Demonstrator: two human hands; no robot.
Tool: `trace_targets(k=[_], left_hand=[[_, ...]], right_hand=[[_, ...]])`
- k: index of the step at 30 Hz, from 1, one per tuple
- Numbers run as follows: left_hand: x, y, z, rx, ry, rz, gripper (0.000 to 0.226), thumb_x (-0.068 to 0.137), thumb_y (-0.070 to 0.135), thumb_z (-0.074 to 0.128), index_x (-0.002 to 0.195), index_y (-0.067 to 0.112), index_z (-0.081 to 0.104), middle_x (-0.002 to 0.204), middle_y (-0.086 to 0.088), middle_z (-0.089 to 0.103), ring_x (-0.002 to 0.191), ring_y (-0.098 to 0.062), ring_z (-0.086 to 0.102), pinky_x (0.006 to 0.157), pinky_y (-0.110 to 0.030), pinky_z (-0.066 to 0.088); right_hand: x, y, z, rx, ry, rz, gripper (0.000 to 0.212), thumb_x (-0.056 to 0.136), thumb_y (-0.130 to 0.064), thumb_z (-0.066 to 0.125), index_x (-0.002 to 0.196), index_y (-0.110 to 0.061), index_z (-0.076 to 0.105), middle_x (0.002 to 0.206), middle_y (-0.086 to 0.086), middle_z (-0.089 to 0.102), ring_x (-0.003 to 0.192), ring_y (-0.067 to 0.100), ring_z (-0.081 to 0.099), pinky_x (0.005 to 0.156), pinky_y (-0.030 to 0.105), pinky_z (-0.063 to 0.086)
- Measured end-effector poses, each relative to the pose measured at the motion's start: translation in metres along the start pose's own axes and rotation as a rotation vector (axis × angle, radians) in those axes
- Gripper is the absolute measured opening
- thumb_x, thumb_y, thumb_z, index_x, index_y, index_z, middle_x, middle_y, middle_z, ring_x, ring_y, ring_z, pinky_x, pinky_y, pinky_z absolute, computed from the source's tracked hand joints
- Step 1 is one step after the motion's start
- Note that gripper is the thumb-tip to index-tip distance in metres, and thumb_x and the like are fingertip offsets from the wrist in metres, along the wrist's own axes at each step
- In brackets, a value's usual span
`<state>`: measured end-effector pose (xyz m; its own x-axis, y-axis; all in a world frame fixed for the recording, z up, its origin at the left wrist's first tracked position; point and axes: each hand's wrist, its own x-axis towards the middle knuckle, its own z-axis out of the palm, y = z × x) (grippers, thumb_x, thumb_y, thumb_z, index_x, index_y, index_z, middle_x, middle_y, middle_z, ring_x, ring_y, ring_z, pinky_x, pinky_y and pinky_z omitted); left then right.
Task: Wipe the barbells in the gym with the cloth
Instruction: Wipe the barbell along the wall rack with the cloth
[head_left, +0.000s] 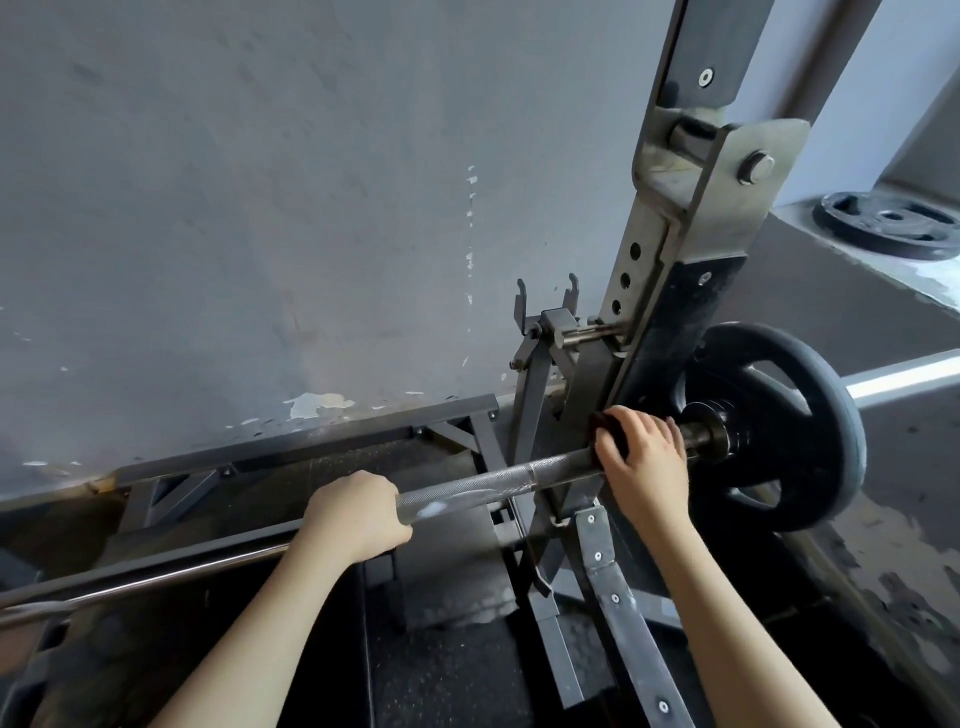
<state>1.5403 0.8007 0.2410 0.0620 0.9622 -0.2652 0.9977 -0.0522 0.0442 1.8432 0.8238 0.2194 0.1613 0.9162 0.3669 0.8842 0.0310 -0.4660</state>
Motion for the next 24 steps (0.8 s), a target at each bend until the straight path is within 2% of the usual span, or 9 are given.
trace_targets(k=[3, 7, 9, 12, 15, 16, 20, 22, 24], left_hand=[[-0.001, 0.001, 0.002, 0.032, 0.033, 0.008, 0.023, 0.080, 0.040, 0.055, 0.093, 0.026, 0.068, 0.087, 0.006, 0.067, 0.083, -0.018, 0.063, 0.067, -0.027, 0.043], [-0.003, 0.002, 0.007, 0.138, 0.160, 0.037, 0.026, 0.085, 0.043, 0.050, 0.095, 0.026, 0.066, 0.096, 0.006, 0.068, 0.089, -0.020, 0.060, 0.077, -0.028, 0.037], [-0.005, 0.003, 0.011, 0.158, 0.244, 0.049, 0.027, 0.086, 0.045, 0.049, 0.093, 0.025, 0.065, 0.096, 0.006, 0.068, 0.090, -0.020, 0.061, 0.083, -0.027, 0.036], [-0.007, 0.002, 0.016, 0.123, 0.350, 0.065, 0.025, 0.082, 0.049, 0.060, 0.081, 0.024, 0.065, 0.082, 0.005, 0.067, 0.078, -0.020, 0.062, 0.080, -0.030, 0.038], [-0.006, -0.002, 0.023, 0.087, 0.387, 0.106, 0.037, 0.046, 0.037, 0.088, 0.050, 0.020, 0.056, 0.049, 0.006, 0.053, 0.045, -0.021, 0.054, 0.063, -0.030, 0.045], [-0.006, -0.002, 0.025, 0.083, 0.414, 0.113, 0.040, 0.039, 0.032, 0.091, 0.047, 0.019, 0.054, 0.046, 0.005, 0.051, 0.043, -0.022, 0.053, 0.061, -0.031, 0.045], [-0.011, 0.001, 0.031, 0.091, 0.478, 0.099, 0.040, 0.039, 0.022, 0.092, 0.052, 0.014, 0.055, 0.051, -0.001, 0.052, 0.049, -0.027, 0.055, 0.064, -0.035, 0.043], [-0.012, 0.003, 0.034, 0.115, 0.514, 0.071, 0.040, 0.039, 0.018, 0.090, 0.054, 0.012, 0.053, 0.054, -0.003, 0.051, 0.051, -0.029, 0.054, 0.065, -0.037, 0.039], [-0.011, 0.005, 0.037, 0.139, 0.529, 0.045, 0.043, 0.037, 0.016, 0.090, 0.055, 0.011, 0.052, 0.055, -0.005, 0.050, 0.051, -0.029, 0.052, 0.066, -0.038, 0.035]], right_hand=[[-0.014, -0.035, 0.025, 0.110, 0.154, 0.139, 0.033, 0.088, -0.031, 0.046, 0.107, -0.012, 0.065, 0.110, 0.005, 0.065, 0.109, 0.029, 0.053, 0.103, 0.047, 0.037], [-0.038, -0.047, 0.024, 0.097, -0.004, -0.284, 0.035, 0.088, -0.032, 0.047, 0.111, -0.013, 0.065, 0.115, 0.002, 0.064, 0.110, 0.023, 0.053, 0.100, 0.036, 0.038], [-0.024, -0.023, 0.010, 0.045, -0.091, -0.355, 0.041, 0.089, -0.037, 0.044, 0.116, -0.013, 0.064, 0.117, 0.001, 0.064, 0.110, 0.023, 0.056, 0.097, 0.037, 0.042], [-0.005, 0.003, 0.002, 0.014, -0.015, -0.135, 0.044, 0.088, -0.039, 0.040, 0.115, -0.012, 0.064, 0.115, 0.004, 0.065, 0.108, 0.027, 0.055, 0.098, 0.043, 0.041], [-0.013, -0.024, 0.019, 0.089, 0.159, 0.131, 0.039, 0.087, -0.033, 0.041, 0.110, -0.011, 0.064, 0.114, 0.005, 0.063, 0.111, 0.026, 0.049, 0.101, 0.043, 0.038], [-0.020, -0.037, 0.024, 0.132, 0.161, 0.117, 0.036, 0.087, -0.031, 0.042, 0.108, -0.011, 0.065, 0.113, 0.004, 0.063, 0.110, 0.025, 0.049, 0.100, 0.041, 0.036], [-0.032, -0.037, 0.012, 0.122, -0.088, -0.315, 0.039, 0.089, -0.034, 0.046, 0.115, -0.013, 0.065, 0.119, 0.000, 0.063, 0.113, 0.020, 0.052, 0.103, 0.036, 0.039], [-0.016, -0.017, 0.000, 0.055, -0.146, -0.303, 0.044, 0.088, -0.040, 0.044, 0.118, -0.015, 0.065, 0.118, 0.000, 0.065, 0.111, 0.020, 0.054, 0.103, 0.041, 0.041], [-0.001, -0.005, -0.004, 0.046, -0.082, -0.095, 0.041, 0.088, -0.038, 0.046, 0.116, -0.015, 0.066, 0.116, 0.002, 0.067, 0.110, 0.023, 0.054, 0.103, 0.044, 0.040]])
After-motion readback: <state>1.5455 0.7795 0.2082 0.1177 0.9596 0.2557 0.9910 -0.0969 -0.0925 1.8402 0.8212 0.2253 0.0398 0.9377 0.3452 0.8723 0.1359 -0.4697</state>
